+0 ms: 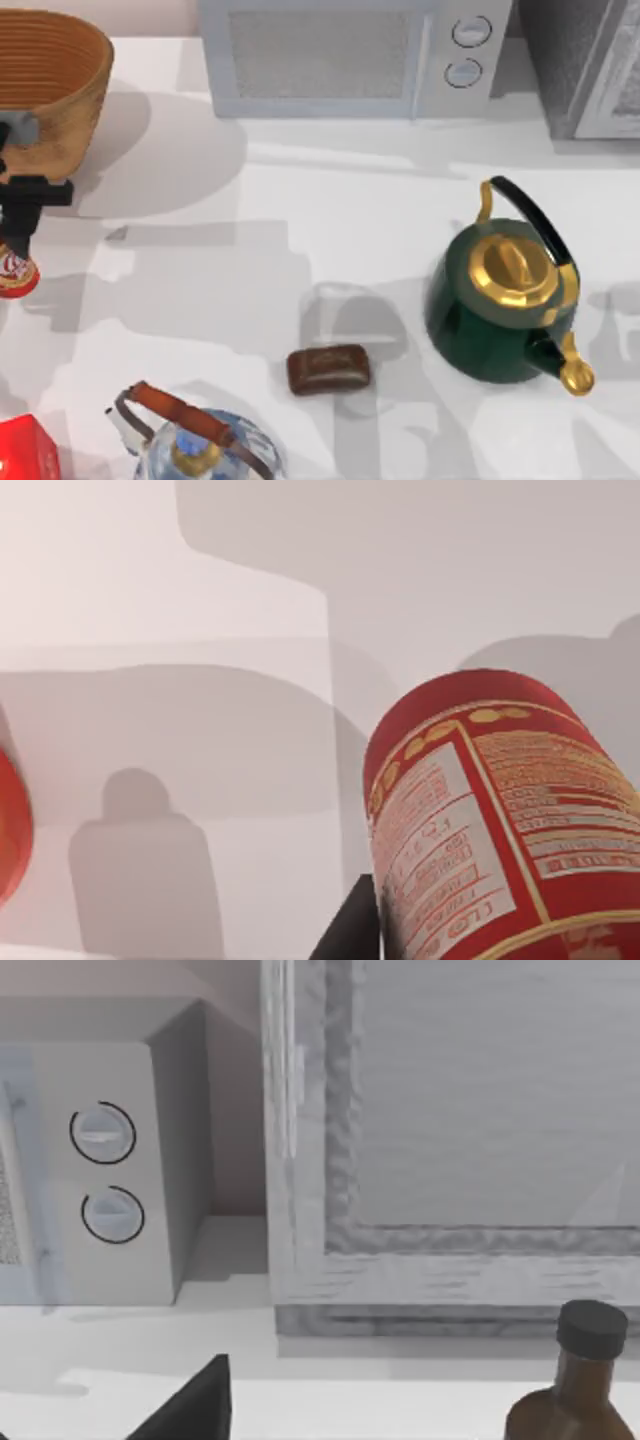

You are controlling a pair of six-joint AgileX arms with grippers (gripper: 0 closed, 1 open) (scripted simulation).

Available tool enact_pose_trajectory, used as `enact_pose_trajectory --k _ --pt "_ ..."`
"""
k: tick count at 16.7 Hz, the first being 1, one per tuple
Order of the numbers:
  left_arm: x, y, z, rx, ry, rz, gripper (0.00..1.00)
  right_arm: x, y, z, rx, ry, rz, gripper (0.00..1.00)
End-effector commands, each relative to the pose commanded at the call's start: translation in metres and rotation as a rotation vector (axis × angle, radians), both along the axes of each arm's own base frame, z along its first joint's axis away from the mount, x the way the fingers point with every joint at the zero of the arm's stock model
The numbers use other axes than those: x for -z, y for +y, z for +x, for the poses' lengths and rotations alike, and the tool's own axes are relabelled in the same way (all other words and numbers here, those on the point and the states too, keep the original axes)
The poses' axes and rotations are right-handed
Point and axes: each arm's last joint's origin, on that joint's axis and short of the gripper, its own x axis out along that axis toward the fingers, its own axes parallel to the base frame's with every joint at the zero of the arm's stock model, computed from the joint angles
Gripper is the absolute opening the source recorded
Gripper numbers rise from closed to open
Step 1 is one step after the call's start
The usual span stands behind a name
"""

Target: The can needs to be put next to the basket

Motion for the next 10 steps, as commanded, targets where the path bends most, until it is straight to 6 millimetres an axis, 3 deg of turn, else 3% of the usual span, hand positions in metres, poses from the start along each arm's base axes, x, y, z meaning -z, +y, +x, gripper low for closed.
enact_pose_trajectory --k 10 --pt "0.005 -0.001 -0.013 0.016 0.081 0.016 0.0 0.0 0.0 0.0 0.0 0.0 0.0 1.0"
